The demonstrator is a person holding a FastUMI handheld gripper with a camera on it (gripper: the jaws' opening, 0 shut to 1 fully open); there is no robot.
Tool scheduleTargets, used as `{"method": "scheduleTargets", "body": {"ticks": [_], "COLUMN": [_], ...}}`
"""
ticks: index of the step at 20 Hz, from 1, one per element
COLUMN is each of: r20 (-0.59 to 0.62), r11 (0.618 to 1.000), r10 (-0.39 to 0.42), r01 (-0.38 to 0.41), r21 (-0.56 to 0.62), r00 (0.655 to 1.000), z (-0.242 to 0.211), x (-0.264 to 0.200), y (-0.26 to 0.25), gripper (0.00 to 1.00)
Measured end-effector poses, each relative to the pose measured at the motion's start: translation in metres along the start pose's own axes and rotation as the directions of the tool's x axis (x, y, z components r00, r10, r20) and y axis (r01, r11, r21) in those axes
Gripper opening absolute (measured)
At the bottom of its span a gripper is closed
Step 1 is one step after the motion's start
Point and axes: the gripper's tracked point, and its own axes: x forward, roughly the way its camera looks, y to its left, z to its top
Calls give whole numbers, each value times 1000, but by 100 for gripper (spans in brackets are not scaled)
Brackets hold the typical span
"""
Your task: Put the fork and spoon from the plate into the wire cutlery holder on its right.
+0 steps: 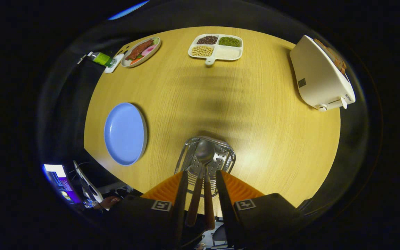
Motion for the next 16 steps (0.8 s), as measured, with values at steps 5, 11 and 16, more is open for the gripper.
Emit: {"method": "scheduleTargets", "body": {"ticks": [5, 11, 16], "r20": [112, 299, 505], "r11": [998, 994, 986], "r10": [13, 33, 4], "r01": [-5, 1, 81], "r21": [-68, -110, -146], "r00": [994, 954, 863], "z": [11, 20, 33], "x": [-18, -51, -92], "y": [3, 11, 17], "gripper": [89, 100, 100]}}
